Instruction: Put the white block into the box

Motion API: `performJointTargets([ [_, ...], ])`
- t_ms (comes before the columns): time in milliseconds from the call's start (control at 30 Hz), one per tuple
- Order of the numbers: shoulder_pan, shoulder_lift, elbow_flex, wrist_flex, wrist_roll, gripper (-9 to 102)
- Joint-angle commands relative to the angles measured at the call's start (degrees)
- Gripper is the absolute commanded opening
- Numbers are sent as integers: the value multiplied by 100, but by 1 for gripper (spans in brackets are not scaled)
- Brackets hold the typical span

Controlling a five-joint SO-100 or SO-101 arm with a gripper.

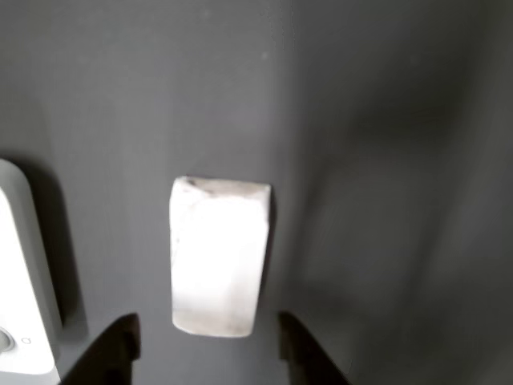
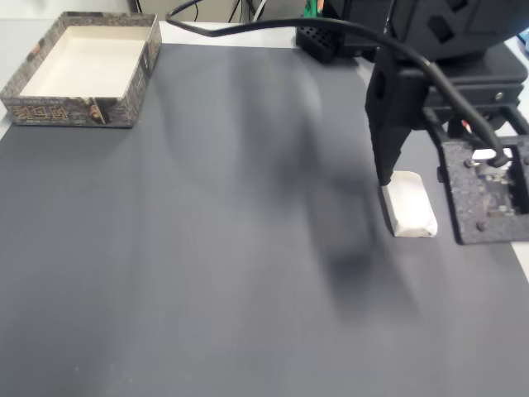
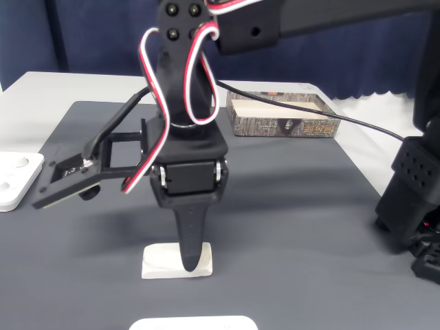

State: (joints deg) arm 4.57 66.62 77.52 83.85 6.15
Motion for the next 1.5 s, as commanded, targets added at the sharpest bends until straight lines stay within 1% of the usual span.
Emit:
performJointTargets([
  [0,79,545,-114,-97,44,26],
  [267,53,589,-79,-396,9,26],
  [500,70,879,334,-659,-26,25],
  [767,88,1002,519,-756,-44,25],
  [900,62,1107,782,-1055,-79,25],
  [1467,35,1063,1151,-1397,-185,23],
])
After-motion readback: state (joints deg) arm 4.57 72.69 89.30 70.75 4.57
